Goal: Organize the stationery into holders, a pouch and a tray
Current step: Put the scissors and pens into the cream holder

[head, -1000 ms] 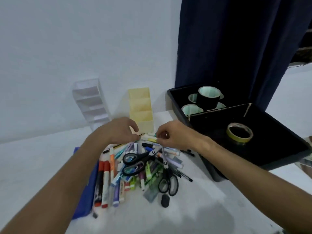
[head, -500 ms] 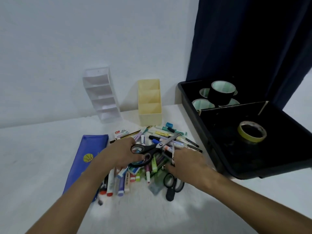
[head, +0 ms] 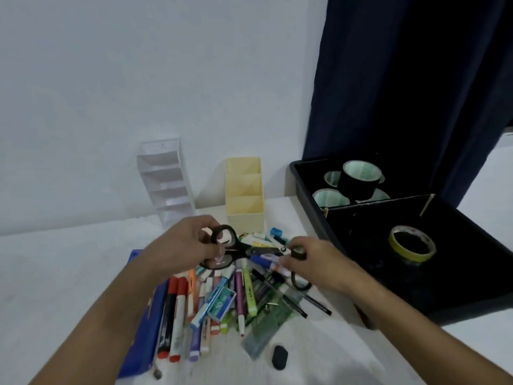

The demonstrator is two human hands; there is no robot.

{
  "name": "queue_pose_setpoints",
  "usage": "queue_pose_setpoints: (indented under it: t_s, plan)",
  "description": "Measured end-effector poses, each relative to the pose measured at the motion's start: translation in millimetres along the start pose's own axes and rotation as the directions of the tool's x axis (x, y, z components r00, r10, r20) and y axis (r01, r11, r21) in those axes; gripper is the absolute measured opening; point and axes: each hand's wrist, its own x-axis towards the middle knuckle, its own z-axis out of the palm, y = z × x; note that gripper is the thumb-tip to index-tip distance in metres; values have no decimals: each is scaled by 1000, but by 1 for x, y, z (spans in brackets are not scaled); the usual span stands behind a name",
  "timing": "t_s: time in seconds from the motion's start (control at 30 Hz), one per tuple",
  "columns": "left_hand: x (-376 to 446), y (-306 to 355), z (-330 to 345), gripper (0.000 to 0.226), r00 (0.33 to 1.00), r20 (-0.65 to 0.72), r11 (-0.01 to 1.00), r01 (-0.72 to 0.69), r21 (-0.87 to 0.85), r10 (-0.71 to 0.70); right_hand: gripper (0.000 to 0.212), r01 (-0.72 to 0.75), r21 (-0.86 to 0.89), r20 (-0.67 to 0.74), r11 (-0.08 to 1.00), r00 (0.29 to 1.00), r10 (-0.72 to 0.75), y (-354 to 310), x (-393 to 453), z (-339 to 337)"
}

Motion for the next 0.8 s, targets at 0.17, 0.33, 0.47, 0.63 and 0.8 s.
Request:
queue_pose_setpoints:
  t_s: [0.17, 0.33, 0.47, 0.63, 0.8]
  plan:
    - [4, 59, -46, 11, 927, -303, 968, -171, 185, 221, 33, 122, 111, -191, 986, 976, -99, -30, 28, -53]
    - [31, 116, -85, 30, 764, -471, 875, -247, 416, 440, 25, 174, -16, -170, 985, 970, -174, -73, 69, -96]
    - [64, 139, -92, 33, 747, -444, 829, -254, 498, 495, 19, 211, -152, -226, 966, 944, -242, -97, 107, -109]
    - [104, 137, -86, 35, 795, -358, 799, -246, 548, 490, 29, 199, -211, -301, 957, 918, -258, -106, 151, -93]
    - [138, 119, -77, 36, 835, -323, 820, -234, 522, 444, 33, 167, -202, -311, 965, 923, -225, -102, 189, -70]
